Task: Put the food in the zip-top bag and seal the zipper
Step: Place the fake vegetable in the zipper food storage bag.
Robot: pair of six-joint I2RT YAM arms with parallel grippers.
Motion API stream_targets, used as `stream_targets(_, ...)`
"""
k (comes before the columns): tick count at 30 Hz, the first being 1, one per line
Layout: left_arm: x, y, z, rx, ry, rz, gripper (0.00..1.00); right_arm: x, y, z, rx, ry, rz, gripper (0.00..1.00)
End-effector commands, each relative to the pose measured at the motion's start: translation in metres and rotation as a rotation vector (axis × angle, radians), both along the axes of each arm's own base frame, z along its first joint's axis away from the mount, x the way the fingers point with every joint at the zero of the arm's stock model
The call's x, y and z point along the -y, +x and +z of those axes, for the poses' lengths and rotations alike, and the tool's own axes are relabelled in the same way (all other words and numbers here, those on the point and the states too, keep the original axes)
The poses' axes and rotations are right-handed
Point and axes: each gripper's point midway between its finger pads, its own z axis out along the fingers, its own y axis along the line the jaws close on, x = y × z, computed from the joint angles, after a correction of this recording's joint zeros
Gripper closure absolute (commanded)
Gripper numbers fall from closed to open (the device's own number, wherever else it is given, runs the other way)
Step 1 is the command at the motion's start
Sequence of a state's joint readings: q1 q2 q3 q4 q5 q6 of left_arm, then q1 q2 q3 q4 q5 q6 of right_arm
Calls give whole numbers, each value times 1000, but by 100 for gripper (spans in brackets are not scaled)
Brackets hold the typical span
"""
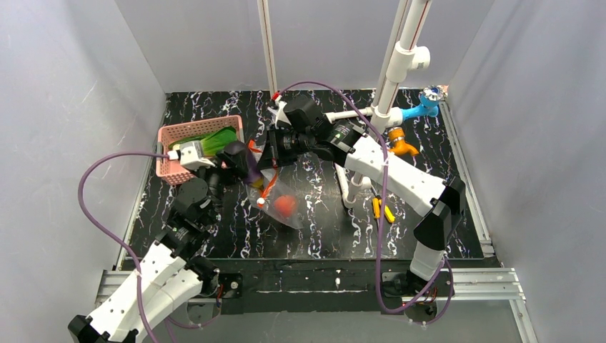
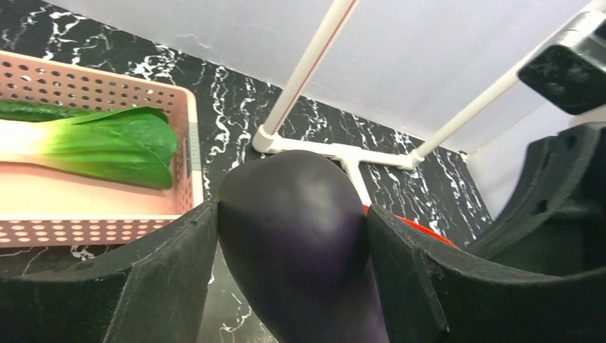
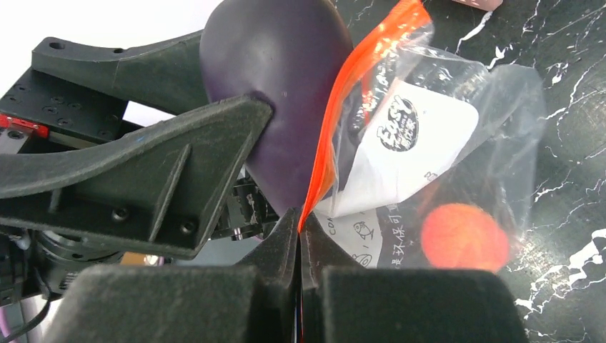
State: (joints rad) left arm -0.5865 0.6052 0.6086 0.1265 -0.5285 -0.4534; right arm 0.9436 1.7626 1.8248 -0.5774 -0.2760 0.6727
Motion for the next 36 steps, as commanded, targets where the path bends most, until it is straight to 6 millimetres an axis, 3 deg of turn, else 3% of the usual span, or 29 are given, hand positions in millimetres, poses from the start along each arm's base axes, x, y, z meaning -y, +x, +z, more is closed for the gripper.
stream_targets(1,20,-1,30,20,-41,-95,100,-7,8,24,53,82,8,99)
stream_targets(5,28,-6,22,-13,-91,-138,100,-9,4,19,63,85,60,99)
stream_targets(6,24,-7,23,57,-108,-126,100,-10,1,18,43,101,69,99)
stream_targets(8,20,-3,41,202,-11,-119,100,-12,-2,13,1,106,68,99)
stream_targets(11,44,-8,58,229,-48,-247,100,-10,0,18,12,119,75,99)
stream_targets(13,73,-24,36,234,42,-442,100,-4,7,28,33,154,105,99)
stream_targets(15,76,-33,10,149,121,-501,100,7,15,30,69,137,132,99)
stream_targets(17,76,-36,-2,91,154,-518,100,12,19,30,91,100,118,99)
stream_targets(20,70,-37,-14,29,171,-497,100,15,16,34,107,107,122,99)
stream_targets(23,48,-28,-11,-5,135,-354,100,14,9,35,116,113,142,99)
stream_targets(24,37,-25,-5,-20,119,-286,100,13,8,33,119,106,146,99)
stream_targets(30,16,-24,27,17,208,-202,100,11,10,25,205,-2,147,99)
stream_targets(32,11,-25,27,-28,270,-200,100,11,16,23,238,-26,139,99)
stream_targets(36,17,-25,8,-171,320,-235,100,2,24,24,264,-32,151,99)
